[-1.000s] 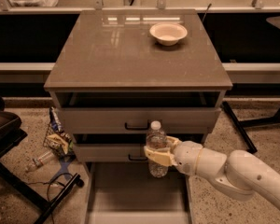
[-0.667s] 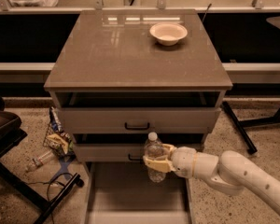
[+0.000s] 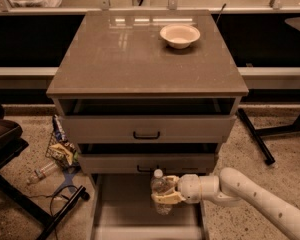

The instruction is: Place water bottle into bottom drawer

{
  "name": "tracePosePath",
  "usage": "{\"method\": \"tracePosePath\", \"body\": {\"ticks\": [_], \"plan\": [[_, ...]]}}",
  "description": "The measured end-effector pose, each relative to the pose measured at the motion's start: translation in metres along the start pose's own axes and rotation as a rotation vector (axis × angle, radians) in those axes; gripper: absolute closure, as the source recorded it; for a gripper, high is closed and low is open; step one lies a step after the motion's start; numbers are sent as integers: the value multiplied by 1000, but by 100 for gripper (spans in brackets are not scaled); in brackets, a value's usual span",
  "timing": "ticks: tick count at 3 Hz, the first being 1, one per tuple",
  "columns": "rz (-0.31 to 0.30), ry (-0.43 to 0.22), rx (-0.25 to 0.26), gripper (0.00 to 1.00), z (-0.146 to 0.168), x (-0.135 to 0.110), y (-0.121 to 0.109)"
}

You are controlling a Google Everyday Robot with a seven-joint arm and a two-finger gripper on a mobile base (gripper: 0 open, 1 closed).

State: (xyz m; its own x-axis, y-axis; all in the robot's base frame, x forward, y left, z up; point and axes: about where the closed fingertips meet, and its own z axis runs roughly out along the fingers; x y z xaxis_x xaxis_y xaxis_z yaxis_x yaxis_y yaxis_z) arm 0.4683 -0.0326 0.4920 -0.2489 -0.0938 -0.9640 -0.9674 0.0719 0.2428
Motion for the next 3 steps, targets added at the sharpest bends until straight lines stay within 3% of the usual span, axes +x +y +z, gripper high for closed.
{"method": "tracePosePath", "body": {"ticks": [1, 2, 3], "plan": [[0, 1, 3, 100, 0, -1, 0], [36, -23, 2, 100, 13, 26, 0], [23, -46, -40, 100, 30, 74, -3]]}}
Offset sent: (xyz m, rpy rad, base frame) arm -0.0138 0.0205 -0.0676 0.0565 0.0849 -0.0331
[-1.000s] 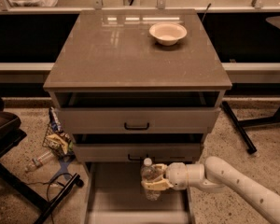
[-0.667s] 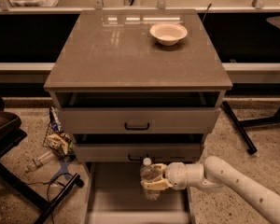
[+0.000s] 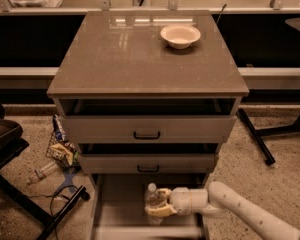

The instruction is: Place water bottle into bottom drawer

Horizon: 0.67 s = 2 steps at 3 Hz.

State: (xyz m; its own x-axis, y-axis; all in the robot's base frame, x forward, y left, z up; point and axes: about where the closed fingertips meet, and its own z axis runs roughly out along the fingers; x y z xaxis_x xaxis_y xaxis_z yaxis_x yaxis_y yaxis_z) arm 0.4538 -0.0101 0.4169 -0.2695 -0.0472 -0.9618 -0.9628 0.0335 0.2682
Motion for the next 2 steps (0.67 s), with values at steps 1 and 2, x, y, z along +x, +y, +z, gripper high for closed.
{"method": "tracePosePath", "body": {"ticks": [1, 2], "plan": [[-29, 9, -82, 100, 23, 78, -12], [-35, 51, -132, 100, 39, 116, -21]]}}
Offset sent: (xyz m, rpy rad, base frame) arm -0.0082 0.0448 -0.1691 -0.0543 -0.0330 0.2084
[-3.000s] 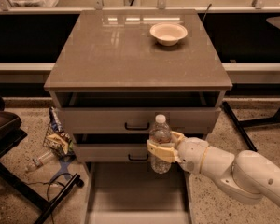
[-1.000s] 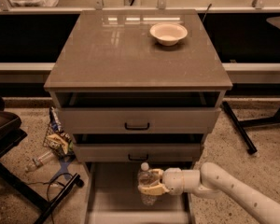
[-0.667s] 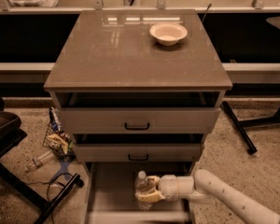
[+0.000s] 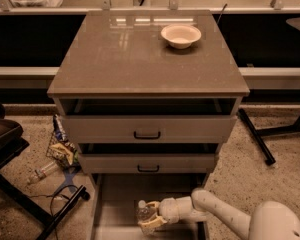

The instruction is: Place water bottle into bottom drawer

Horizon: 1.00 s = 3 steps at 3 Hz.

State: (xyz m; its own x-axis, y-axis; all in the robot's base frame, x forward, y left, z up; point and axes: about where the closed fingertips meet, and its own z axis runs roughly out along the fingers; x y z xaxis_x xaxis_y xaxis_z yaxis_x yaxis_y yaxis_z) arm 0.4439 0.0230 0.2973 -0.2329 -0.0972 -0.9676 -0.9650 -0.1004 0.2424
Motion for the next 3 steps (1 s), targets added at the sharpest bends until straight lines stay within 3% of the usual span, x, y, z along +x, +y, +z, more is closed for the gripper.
{"method": "tracePosePath", "body": {"ticks": [1, 3], "plan": [[10, 63, -23, 100, 13, 34, -7], [30, 90, 2, 100, 12, 88, -16]]}}
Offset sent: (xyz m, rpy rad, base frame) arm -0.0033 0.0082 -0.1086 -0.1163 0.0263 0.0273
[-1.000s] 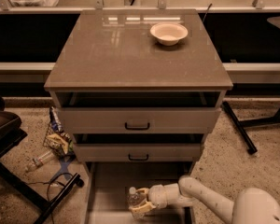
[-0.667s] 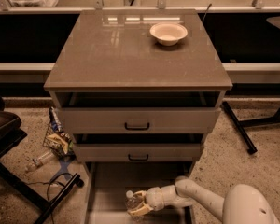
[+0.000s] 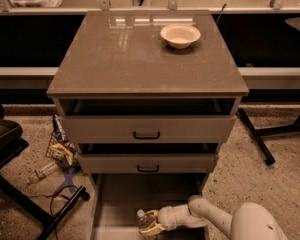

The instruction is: Place water bottle into bottom drawer

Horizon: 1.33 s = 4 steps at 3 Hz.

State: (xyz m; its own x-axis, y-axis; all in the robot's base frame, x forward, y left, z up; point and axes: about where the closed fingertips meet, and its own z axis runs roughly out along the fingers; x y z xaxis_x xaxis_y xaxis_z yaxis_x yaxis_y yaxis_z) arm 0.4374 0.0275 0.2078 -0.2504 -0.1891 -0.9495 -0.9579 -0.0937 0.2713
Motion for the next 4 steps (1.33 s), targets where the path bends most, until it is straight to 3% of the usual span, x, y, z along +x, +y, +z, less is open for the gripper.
{"method": "tracePosePath", "body": {"ticks": [2, 4], "plan": [[38, -28, 142, 100, -37, 44, 17], [41, -32, 136, 59, -33, 43, 19]]}}
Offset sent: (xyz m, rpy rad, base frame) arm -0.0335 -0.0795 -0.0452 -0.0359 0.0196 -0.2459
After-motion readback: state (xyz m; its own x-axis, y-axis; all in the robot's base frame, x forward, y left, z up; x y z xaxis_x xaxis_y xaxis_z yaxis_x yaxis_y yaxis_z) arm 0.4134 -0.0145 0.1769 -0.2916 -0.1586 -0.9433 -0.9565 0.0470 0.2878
